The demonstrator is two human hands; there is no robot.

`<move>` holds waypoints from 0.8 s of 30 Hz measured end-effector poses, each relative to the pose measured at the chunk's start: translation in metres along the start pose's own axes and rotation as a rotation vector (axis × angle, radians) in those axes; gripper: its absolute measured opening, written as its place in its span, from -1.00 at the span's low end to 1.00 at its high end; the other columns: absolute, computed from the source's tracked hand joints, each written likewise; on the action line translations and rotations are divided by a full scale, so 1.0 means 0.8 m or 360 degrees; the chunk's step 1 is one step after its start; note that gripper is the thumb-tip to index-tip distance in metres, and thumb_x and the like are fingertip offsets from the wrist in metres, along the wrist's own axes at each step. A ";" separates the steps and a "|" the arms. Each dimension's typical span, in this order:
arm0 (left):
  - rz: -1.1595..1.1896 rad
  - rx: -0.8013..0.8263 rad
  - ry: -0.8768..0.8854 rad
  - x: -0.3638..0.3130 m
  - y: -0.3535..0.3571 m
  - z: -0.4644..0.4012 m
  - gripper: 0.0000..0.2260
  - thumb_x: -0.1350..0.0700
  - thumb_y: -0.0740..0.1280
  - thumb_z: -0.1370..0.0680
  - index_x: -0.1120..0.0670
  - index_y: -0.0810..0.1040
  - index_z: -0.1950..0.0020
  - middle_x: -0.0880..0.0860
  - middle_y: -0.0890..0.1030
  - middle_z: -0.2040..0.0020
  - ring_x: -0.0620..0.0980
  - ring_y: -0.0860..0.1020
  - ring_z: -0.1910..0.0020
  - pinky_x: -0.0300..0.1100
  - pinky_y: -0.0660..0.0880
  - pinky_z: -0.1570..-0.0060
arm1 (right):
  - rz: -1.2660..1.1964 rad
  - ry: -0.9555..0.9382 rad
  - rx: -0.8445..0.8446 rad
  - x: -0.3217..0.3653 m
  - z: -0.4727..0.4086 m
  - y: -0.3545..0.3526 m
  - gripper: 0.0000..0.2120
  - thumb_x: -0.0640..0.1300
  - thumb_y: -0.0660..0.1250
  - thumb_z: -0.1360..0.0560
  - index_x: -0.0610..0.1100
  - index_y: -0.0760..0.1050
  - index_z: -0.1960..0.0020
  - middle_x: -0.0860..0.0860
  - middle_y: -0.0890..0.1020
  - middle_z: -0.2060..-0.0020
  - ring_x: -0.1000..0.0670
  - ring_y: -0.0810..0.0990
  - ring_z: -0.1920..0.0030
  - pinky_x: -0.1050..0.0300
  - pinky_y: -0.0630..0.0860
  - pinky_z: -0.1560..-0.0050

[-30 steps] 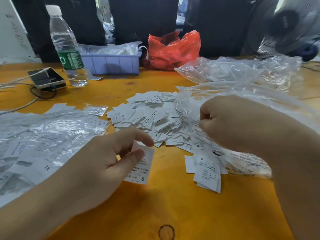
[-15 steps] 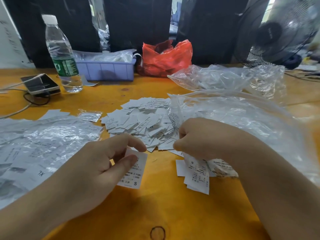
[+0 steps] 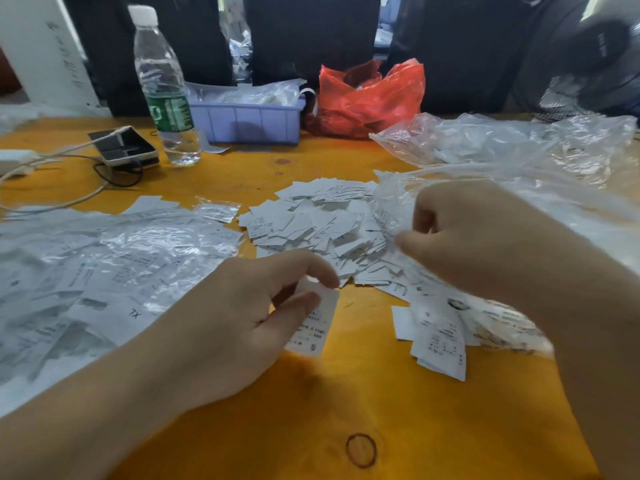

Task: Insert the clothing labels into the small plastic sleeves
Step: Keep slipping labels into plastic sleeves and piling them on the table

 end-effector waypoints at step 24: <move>0.0411 -0.0043 -0.0238 -0.001 -0.017 -0.004 -0.66 -0.32 0.20 -0.44 -0.12 0.58 0.07 0.02 0.57 0.24 -0.10 0.47 0.37 -0.19 0.38 0.36 | -0.2641 -0.0089 0.0872 0.063 0.016 0.043 -0.60 -0.54 0.41 -0.17 -0.21 0.60 0.07 -0.15 0.63 0.21 -0.04 0.62 0.22 0.22 0.60 0.23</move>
Point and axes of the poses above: each hand's wrist, its own z-axis away from the middle knuckle, its own y-axis out of the palm, x = y × z, the point moved 5 cm from there along -z, towards the middle knuckle
